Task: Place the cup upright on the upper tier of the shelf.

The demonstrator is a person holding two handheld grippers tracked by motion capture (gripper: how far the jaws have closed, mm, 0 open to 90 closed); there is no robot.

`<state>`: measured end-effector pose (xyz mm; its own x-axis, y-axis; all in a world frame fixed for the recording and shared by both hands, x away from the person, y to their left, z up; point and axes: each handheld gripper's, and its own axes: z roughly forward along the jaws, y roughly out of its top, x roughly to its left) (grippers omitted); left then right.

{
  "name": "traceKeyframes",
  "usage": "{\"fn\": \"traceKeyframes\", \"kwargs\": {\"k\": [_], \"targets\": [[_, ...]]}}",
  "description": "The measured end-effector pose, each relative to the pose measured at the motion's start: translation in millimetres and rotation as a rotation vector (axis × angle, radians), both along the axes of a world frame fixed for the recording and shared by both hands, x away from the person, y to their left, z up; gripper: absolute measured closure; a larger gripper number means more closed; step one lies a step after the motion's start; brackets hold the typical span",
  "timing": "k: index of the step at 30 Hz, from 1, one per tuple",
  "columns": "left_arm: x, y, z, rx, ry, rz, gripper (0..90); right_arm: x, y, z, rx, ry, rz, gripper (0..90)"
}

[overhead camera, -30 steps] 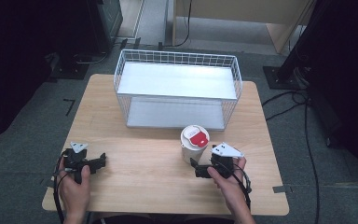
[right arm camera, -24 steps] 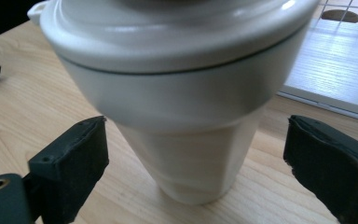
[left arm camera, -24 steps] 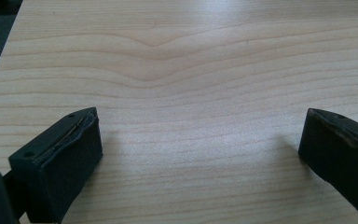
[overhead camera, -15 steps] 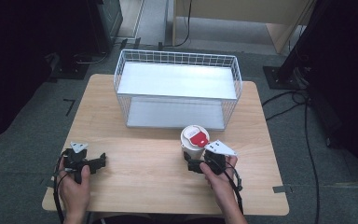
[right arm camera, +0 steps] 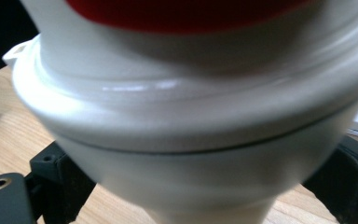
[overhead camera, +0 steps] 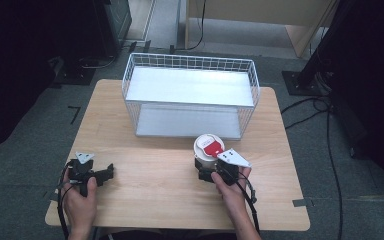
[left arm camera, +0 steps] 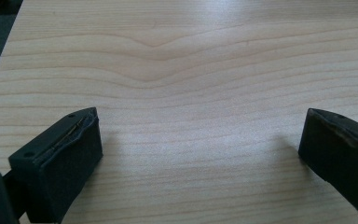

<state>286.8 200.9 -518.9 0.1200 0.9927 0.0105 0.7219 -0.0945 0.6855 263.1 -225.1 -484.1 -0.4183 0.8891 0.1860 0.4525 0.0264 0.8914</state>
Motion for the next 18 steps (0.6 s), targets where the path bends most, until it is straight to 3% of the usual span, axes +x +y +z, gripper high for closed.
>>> {"fn": "traceKeyframes", "kwargs": {"k": [8,18], "targets": [[0.3,-0.1,0.1,-0.001,0.001,0.000,0.0,1.8,3.7,-4.5,0.024,-0.028,-0.019,5.7],[0.4,-0.2,0.1,0.000,0.001,0.000,0.0,2.4,8.3,-10.7,0.046,-0.099,-0.047,5.6]]}}
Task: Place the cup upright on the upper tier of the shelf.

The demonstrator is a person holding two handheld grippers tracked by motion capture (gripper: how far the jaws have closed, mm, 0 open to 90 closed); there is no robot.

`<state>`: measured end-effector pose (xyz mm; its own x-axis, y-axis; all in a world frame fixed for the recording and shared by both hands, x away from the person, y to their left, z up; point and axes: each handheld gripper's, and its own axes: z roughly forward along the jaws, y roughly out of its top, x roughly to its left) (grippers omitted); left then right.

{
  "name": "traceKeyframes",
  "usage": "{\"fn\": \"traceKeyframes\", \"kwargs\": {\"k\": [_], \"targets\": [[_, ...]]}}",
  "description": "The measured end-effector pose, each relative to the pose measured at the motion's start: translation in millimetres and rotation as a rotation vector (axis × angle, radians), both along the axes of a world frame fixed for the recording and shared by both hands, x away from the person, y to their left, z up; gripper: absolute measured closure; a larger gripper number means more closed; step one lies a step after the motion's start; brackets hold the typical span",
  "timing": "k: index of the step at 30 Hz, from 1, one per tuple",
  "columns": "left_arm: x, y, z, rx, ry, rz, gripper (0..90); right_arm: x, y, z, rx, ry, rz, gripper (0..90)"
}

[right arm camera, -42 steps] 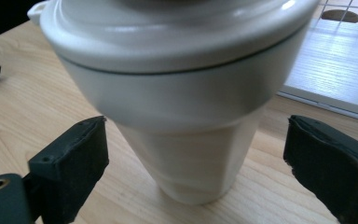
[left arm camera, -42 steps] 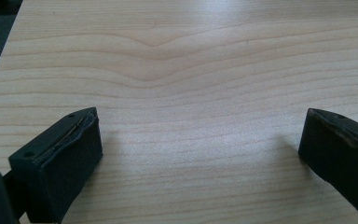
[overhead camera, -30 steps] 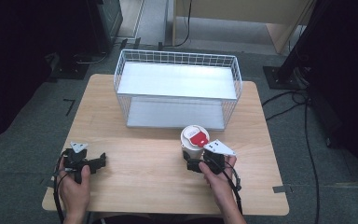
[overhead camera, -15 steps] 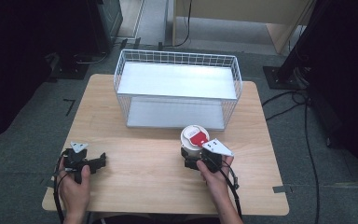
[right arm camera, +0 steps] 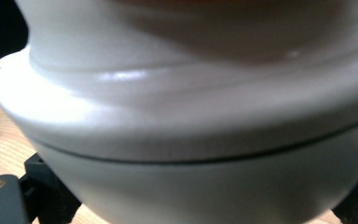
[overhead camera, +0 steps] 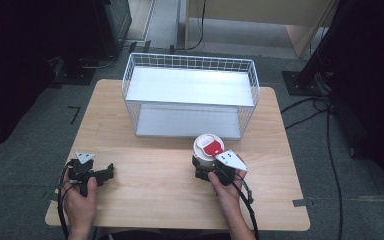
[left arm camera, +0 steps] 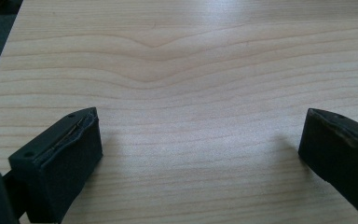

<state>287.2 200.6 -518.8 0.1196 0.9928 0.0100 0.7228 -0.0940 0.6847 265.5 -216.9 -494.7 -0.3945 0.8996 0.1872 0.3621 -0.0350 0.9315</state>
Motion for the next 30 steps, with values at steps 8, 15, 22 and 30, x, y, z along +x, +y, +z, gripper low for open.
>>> {"fn": "traceKeyframes", "kwargs": {"k": [8,15,22,30], "targets": [[0.0,0.0,0.0,0.000,0.000,0.000,0.0,-2.2,0.2,-3.3,0.006,-0.045,-0.010,6.8],[0.0,0.0,0.0,0.000,0.000,0.000,0.0,-3.8,-2.8,-4.9,0.027,-0.067,-0.021,9.8],[0.0,0.0,0.0,0.000,0.000,0.000,0.0,-4.8,-3.8,-4.9,0.044,-0.076,-0.010,9.8],[0.0,0.0,0.0,0.000,0.000,0.000,0.0,-6.0,-6.0,-5.5,0.059,-0.088,-0.010,10.0]]}}
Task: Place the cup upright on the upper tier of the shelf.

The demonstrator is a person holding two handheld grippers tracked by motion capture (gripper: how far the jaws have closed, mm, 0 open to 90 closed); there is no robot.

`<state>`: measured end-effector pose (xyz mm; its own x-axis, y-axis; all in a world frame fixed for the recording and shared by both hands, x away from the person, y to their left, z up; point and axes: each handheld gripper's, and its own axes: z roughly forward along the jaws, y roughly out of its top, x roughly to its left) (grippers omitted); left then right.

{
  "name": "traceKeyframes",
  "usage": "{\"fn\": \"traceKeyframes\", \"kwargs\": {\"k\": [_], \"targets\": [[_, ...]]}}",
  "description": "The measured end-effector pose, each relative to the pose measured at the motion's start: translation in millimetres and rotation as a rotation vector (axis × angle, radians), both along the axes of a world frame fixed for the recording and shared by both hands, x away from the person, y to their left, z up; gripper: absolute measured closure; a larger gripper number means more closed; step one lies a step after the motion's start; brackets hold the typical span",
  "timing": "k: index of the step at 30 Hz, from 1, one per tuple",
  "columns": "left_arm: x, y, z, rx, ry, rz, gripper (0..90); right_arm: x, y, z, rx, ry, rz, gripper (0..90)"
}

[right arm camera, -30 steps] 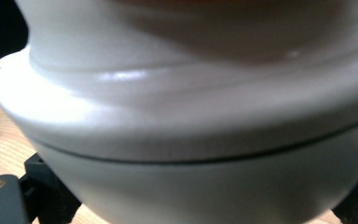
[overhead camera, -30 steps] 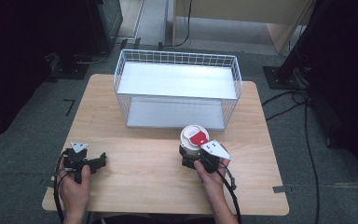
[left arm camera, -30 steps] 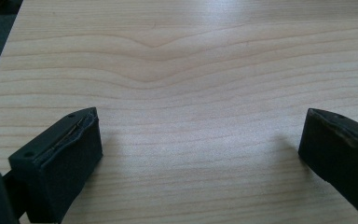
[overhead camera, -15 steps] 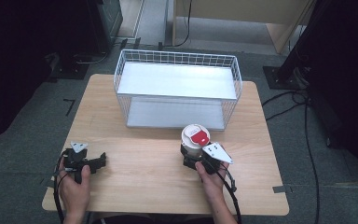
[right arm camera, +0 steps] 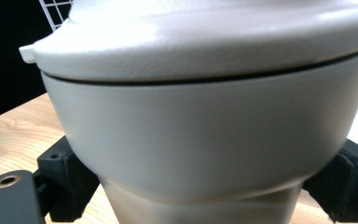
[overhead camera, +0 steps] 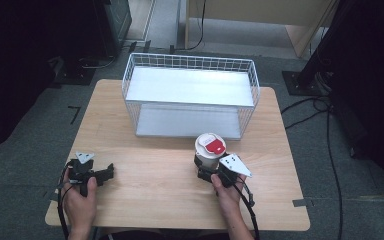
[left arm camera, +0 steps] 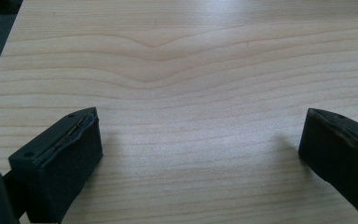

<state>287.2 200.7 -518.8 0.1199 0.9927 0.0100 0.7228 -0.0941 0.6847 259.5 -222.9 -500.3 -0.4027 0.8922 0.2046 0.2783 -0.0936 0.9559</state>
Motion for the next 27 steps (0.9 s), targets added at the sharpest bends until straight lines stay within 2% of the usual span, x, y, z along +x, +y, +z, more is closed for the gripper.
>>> {"fn": "traceKeyframes", "kwargs": {"k": [14,27], "targets": [[0.0,0.0,0.0,0.000,0.000,0.000,0.0,-2.8,-2.2,11.8,0.030,-0.043,-0.008,10.1],[0.0,0.0,0.0,0.000,0.000,0.000,0.0,-2.7,-4.0,40.3,0.052,-0.117,0.001,10.2]]}}
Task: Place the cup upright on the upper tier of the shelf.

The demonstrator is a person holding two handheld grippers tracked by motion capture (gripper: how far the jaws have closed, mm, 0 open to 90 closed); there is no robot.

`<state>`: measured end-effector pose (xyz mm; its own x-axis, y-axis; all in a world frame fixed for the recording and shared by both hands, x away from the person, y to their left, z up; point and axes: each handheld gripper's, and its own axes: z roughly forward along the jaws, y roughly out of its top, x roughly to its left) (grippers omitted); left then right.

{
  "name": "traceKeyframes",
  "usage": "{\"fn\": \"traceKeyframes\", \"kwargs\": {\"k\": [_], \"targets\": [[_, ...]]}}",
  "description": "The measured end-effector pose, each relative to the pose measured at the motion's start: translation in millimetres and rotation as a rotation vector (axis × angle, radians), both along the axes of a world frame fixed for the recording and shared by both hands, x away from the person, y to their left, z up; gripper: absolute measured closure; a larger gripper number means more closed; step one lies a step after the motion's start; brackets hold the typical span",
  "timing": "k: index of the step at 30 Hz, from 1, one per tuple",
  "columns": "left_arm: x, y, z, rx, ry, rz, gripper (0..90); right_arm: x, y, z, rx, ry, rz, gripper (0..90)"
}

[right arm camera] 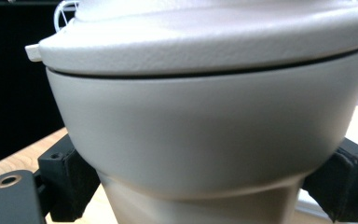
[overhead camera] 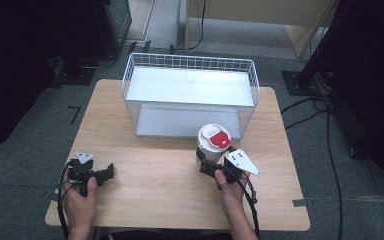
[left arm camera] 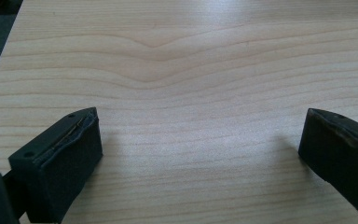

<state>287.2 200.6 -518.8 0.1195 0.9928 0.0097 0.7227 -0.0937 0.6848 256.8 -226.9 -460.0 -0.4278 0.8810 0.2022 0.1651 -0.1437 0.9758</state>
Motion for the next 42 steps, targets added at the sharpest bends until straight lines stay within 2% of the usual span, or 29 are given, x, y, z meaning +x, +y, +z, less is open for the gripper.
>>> {"fn": "traceKeyframes", "kwargs": {"k": [22,26,37,42], "targets": [[0.1,0.0,0.0,0.001,-0.001,0.000,0.0,11.3,-3.7,41.7,0.016,-0.094,-0.019,10.4],[0.1,0.0,0.0,0.001,-0.001,0.000,0.0,14.7,-5.0,53.5,0.021,-0.117,-0.024,10.4],[0.0,0.2,0.2,0.002,0.001,-0.001,0.0,23.5,-6.0,76.5,0.003,-0.169,-0.036,10.7],[0.2,0.0,0.2,0.001,0.001,0.000,0.0,32.5,-6.0,91.0,0.001,-0.202,-0.044,11.3]]}}
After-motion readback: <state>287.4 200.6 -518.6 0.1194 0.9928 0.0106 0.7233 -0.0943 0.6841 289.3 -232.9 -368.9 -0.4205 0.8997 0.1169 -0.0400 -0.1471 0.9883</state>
